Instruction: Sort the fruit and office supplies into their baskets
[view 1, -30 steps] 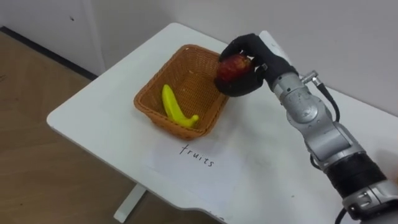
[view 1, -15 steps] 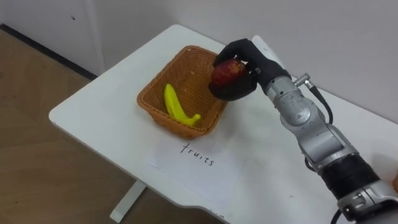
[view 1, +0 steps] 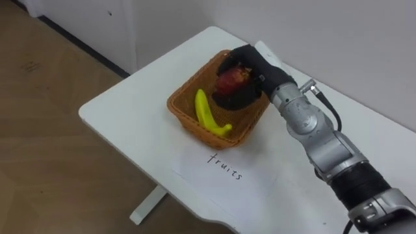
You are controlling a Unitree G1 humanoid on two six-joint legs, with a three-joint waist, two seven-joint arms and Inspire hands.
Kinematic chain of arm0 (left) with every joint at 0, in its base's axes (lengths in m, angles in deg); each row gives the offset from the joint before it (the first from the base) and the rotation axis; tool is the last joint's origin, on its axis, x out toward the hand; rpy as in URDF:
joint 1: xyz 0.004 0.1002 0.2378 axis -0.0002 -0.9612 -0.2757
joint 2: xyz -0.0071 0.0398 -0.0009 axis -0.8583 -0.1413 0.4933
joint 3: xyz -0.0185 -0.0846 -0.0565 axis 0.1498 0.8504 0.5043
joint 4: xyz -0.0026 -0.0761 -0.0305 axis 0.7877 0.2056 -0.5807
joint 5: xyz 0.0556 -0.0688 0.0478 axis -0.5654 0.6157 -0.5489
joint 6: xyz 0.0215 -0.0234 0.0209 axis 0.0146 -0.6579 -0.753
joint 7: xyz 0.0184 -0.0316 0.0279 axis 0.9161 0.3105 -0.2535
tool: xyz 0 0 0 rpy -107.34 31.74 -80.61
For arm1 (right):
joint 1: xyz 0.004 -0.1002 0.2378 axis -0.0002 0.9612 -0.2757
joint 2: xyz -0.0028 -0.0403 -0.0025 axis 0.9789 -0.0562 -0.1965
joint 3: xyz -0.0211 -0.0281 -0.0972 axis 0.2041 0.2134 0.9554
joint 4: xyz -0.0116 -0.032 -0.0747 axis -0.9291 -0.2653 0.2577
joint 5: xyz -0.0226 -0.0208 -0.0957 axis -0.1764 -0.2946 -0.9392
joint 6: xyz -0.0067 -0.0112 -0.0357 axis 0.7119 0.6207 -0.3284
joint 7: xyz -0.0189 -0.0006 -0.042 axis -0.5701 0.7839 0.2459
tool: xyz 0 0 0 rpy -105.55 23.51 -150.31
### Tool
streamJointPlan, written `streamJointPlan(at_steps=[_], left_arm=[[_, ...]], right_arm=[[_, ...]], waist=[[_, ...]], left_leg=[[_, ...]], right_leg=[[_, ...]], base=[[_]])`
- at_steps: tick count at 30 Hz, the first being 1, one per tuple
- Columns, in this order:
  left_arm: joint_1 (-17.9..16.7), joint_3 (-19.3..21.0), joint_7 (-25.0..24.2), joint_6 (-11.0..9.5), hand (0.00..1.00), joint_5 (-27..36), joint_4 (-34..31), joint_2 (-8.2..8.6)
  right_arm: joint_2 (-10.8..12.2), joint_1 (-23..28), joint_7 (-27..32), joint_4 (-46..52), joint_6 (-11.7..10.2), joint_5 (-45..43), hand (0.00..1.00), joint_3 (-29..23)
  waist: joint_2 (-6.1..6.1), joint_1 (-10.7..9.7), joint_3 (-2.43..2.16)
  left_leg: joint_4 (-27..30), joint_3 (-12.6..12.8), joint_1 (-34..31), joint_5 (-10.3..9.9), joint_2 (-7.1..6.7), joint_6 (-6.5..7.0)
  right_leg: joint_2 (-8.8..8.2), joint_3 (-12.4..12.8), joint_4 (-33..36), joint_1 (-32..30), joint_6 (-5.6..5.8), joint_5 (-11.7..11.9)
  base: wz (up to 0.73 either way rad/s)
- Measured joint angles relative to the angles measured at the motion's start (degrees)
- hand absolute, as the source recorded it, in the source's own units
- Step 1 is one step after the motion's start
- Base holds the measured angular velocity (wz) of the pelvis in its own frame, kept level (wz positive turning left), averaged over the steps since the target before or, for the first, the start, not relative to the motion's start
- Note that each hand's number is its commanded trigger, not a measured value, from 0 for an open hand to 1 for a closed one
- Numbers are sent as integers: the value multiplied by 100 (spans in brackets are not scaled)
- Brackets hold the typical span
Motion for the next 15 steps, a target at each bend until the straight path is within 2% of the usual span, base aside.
streamJointPlan(at_steps=[2,4,5,6,15], left_arm=[[3,82,0,-1,0,0,1,-1],[1,96,0,-1,0,0,2,-6],[5,95,1,-5,0,0,15,-6],[6,95,1,-5,0,0,42,-5],[80,93,1,-4,0,-3,217,2]], right_arm=[[0,0,0,-3,-1,43,100,0],[0,0,1,-4,-1,45,62,0],[0,0,1,-9,-2,44,16,0],[-1,0,5,-20,-2,43,1,-1],[0,0,85,-159,-7,42,0,-1]], waist=[[-8,-1,-5],[-9,11,-6],[1,24,2],[6,32,5],[28,119,21]], left_leg=[[0,-21,-8,3,-8,4],[1,-46,-16,3,-11,5],[2,-60,-19,3,-13,6],[3,-64,-20,3,-14,6],[1,-148,-69,4,-46,7]], right_leg=[[-16,-13,1,0,0,0],[-22,-47,2,6,0,0],[-42,-67,2,9,1,-1],[-43,-69,3,9,3,-2],[-25,-90,3,8,22,-13]], base=[[9],[6],[6],[4],[4]])
